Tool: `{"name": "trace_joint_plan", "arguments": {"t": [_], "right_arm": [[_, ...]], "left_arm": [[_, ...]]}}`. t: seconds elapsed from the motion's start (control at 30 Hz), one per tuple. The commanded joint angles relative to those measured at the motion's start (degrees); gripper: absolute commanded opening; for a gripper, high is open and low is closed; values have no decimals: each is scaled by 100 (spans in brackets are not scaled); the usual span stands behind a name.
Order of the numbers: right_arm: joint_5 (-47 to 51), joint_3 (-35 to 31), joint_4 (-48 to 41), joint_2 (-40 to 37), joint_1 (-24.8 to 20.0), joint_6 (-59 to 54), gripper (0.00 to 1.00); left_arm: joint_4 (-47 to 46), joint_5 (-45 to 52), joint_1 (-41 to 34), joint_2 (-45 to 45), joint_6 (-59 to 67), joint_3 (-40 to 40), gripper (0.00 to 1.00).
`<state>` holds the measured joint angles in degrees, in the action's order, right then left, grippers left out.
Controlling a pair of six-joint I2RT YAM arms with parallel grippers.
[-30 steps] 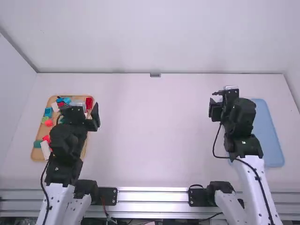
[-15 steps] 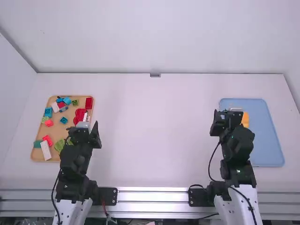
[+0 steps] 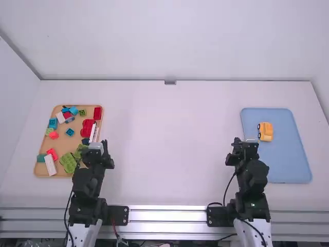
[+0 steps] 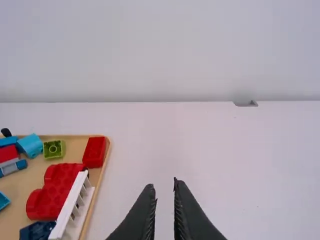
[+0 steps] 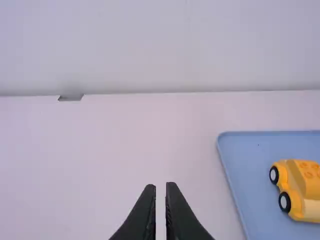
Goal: Assemble lego blocks to make yellow taxi
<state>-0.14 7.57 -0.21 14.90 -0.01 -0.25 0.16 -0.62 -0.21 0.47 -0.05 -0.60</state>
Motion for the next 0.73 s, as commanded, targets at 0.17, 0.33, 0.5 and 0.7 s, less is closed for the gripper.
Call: {"name": "trace_joint_plan", "arguments": {"t": [0.17, 0.33, 0.5, 0.7], "right_arm": [[14, -625, 21, -636, 1, 25, 0], [14, -757, 21, -989, 1, 25, 0], [14, -757, 21, -1287, 1, 25, 0], [14, -757, 21, -1490, 1, 25, 0]], "left_arm": [[-16, 62, 21, -47, 5, 60, 1], [-16, 62, 21, -47, 5, 60, 0], [-16, 62, 21, -47, 5, 60, 0], [-16, 62, 21, -47, 5, 60, 0]]}}
